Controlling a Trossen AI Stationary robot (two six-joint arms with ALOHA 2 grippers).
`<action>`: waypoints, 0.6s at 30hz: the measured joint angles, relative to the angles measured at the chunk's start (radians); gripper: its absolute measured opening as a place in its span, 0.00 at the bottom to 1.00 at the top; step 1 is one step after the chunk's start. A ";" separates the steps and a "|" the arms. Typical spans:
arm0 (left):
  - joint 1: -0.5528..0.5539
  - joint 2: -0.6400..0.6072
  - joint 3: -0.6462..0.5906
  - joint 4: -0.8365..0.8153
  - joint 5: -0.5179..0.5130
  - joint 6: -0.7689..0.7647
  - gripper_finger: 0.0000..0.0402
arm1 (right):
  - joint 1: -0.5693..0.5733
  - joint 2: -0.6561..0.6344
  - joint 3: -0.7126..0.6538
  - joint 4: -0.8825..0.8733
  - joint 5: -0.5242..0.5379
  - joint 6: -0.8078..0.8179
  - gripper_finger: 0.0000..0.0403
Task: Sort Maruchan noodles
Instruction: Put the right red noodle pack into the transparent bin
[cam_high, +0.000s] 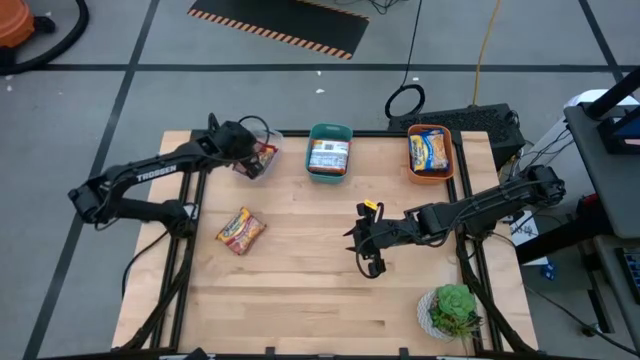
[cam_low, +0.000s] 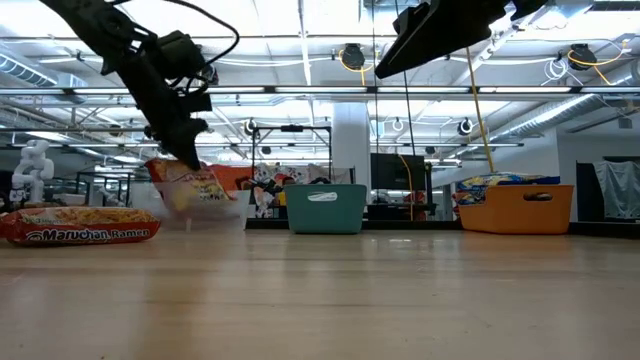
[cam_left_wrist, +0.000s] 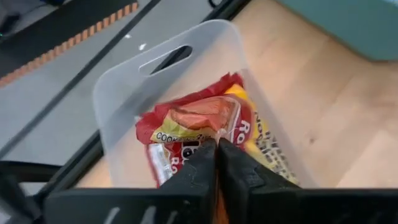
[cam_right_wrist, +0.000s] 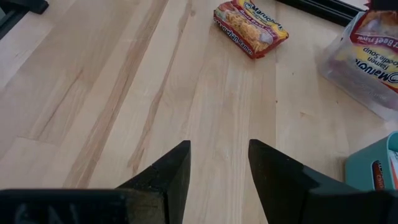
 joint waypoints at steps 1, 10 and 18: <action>-0.005 0.003 0.000 0.002 -0.018 0.001 0.08 | 0.000 0.000 0.000 0.000 0.000 0.000 0.39; -0.033 0.004 0.000 0.024 -0.220 -0.025 0.38 | 0.000 0.000 0.000 -0.009 0.000 0.001 0.39; -0.005 0.005 0.000 0.017 -0.344 -0.186 0.43 | 0.000 0.000 0.000 -0.008 0.000 0.001 0.39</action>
